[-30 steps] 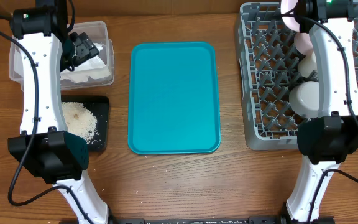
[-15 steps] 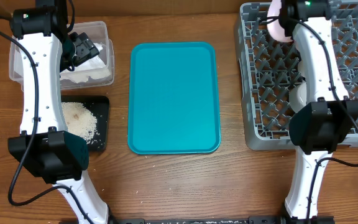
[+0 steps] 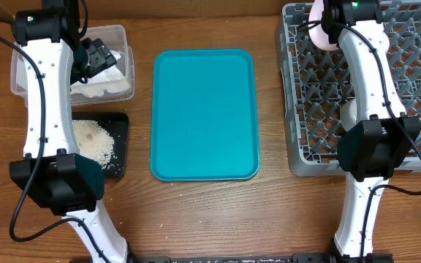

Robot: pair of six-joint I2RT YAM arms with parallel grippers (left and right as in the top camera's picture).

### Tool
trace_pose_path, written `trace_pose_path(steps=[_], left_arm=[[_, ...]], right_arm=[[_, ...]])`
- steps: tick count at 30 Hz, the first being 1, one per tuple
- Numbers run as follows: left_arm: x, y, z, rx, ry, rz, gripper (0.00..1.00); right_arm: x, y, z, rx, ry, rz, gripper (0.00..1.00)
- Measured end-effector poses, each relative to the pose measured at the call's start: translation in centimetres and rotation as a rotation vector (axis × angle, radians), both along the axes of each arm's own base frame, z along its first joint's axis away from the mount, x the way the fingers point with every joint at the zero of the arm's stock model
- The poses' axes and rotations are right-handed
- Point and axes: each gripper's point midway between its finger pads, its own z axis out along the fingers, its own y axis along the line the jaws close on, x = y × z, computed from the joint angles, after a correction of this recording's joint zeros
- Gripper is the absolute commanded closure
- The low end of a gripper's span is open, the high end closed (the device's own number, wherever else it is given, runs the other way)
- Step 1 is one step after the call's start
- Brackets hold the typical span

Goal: Sort waste into correct bins and load items into the dishwasher
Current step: 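Lift the plate right and stand it upright in the dish rack, then push the plate upright into the rack slots with the right gripper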

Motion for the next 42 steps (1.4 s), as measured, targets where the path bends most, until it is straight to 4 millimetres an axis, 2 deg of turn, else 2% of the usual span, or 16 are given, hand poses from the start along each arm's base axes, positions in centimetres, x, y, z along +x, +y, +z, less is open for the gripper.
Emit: trace_pose_path(steps=[11, 17, 22, 25, 27, 30, 31, 33, 36, 39, 42], left_arm=[[0.0, 0.0, 0.0, 0.0, 0.0, 0.0, 0.0], [0.0, 0.0, 0.0, 0.0, 0.0, 0.0, 0.0], [0.0, 0.0, 0.0, 0.0, 0.0, 0.0, 0.0], [0.0, 0.0, 0.0, 0.0, 0.0, 0.0, 0.0], [0.0, 0.0, 0.0, 0.0, 0.0, 0.0, 0.0], [0.0, 0.0, 0.0, 0.0, 0.0, 0.0, 0.0], [0.0, 0.0, 0.0, 0.0, 0.0, 0.0, 0.0], [0.0, 0.0, 0.0, 0.0, 0.0, 0.0, 0.0], [0.0, 0.0, 0.0, 0.0, 0.0, 0.0, 0.0], [0.0, 0.0, 0.0, 0.0, 0.0, 0.0, 0.0], [0.0, 0.0, 0.0, 0.0, 0.0, 0.0, 0.0]], right_arm=[[0.1, -0.1, -0.4, -0.026, 0.025, 0.016, 0.96], [-0.3, -0.7, -2.0, -0.078, 0.065, -0.005, 0.96], [-0.4, 0.0, -2.6, -0.094, 0.084, 0.005, 0.96], [0.0, 1.2, -2.3, -0.113, 0.08, 0.032, 0.87], [0.3, 2.5, -2.2, -0.123, 0.079, 0.067, 0.63], [0.6, 5.0, -2.0, -0.135, 0.084, 0.124, 0.11], [0.6, 5.7, -2.0, -0.137, 0.085, 0.14, 0.0], [0.5, 7.5, -1.7, -0.144, 0.09, 0.182, 0.0], [-0.4, 9.1, -0.4, -0.127, 0.094, 0.223, 0.0], [-1.7, 10.1, 2.3, -0.053, 0.065, 0.274, 0.0], [-3.5, 10.8, 5.9, 0.04, 0.008, 0.324, 0.0]])
